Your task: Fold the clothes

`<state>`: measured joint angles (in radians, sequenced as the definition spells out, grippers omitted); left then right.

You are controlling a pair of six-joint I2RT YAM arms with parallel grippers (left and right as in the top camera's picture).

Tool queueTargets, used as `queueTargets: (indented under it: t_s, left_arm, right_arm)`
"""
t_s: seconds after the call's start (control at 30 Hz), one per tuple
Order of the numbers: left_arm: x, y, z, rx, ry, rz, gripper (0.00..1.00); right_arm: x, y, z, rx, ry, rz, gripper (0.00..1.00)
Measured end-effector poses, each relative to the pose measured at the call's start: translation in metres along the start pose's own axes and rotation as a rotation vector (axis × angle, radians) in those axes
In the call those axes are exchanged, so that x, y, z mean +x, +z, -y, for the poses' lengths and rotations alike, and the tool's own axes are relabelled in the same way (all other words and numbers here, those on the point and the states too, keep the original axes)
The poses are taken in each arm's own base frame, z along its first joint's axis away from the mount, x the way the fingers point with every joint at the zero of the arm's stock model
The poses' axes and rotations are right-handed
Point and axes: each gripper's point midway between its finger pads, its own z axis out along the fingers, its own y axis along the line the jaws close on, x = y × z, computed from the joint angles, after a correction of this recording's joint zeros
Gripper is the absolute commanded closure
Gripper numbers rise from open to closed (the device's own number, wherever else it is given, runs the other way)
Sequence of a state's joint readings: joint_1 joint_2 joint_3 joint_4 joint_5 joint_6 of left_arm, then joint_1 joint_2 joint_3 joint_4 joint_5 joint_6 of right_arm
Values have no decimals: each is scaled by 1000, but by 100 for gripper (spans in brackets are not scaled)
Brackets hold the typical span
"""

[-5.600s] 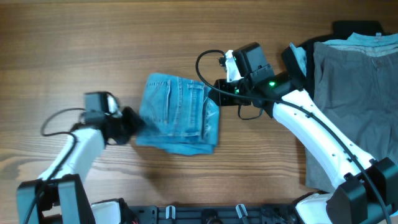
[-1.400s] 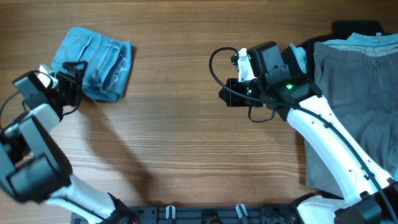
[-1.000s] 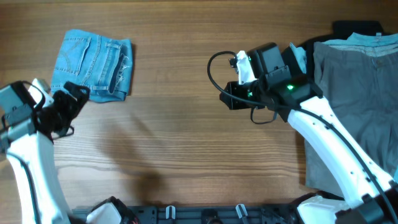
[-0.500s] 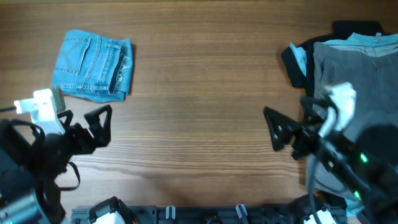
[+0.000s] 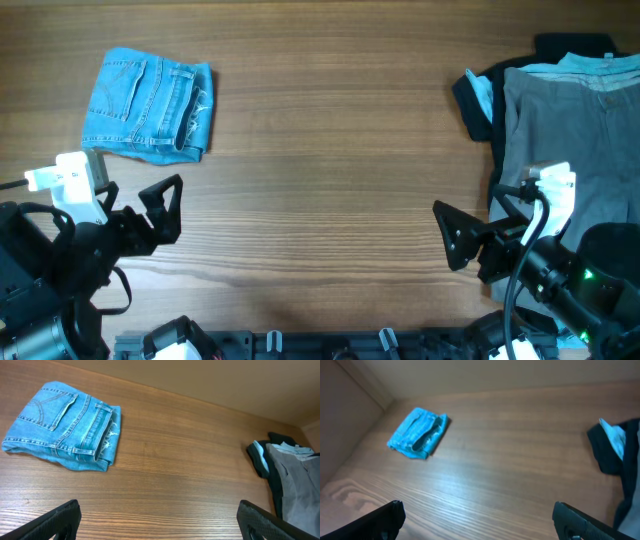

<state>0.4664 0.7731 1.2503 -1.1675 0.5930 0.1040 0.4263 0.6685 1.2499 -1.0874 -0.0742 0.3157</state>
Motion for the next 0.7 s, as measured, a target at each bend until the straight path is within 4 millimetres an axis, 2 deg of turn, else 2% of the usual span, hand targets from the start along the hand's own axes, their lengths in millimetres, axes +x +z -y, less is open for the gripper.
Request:
queueTargets:
  t_s: [0.13,0.23,0.3,0.37,0.4,0.43,0.53,0.63,0.7]
  left_arm:
    - [0,0,0,0,0,0,0]
    - [0,0,0,0,0,0,0]
    - [0,0,0,0,0,0,0]
    - [0,0,0,0,0,-1,0]
    - [0,0,0,0,0,0,0]
    - [0,0,0,0,0,0,0]
    - [0,0,0,0,1,1,0]
    - [0,0,0,-1,-2,-2,0]
    - [1,0,0,0,-2,-3,0]
  right_arm:
    - [5,0,6,33,0,-16,0]
    - [-12,3,13,81,-66,62,0]
    - [-23,13,18,105,-148,120,0]
    - [-22,26,31,147,-193,166,0]
    - [-15,33,40,171,-201,170,0]
    - [14,46,63,213,-205,163,0]
    - [27,53,69,203,-218,218,0]
    - [62,62,84,211,-216,236,0]
    - [72,67,90,218,-213,260,0]
